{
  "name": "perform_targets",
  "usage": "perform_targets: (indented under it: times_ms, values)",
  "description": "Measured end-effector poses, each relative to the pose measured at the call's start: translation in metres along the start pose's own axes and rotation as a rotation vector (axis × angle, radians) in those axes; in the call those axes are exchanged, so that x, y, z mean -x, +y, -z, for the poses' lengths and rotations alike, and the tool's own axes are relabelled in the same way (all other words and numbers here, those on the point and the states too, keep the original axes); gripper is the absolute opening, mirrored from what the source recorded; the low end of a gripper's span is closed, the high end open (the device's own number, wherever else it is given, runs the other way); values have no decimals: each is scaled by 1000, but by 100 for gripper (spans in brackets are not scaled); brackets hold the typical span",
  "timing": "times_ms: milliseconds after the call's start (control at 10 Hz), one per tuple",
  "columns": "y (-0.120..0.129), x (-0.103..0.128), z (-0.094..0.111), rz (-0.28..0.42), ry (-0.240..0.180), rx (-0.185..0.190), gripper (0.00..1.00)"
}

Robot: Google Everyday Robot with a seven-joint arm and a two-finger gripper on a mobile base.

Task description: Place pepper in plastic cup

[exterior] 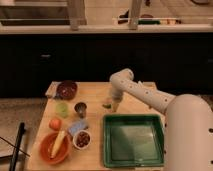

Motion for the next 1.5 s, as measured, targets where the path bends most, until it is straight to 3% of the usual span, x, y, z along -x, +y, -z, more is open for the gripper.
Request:
perform_targets:
  times_ms: [200, 300, 1000, 1500]
  values:
    - [-1, -9, -1, 1, -1, 7, 78]
    - [-1, -13, -2, 1, -3, 8, 71]
    - [2, -26, -1, 23, -30, 16, 3]
    - [-3, -19, 27, 40, -69, -44, 0]
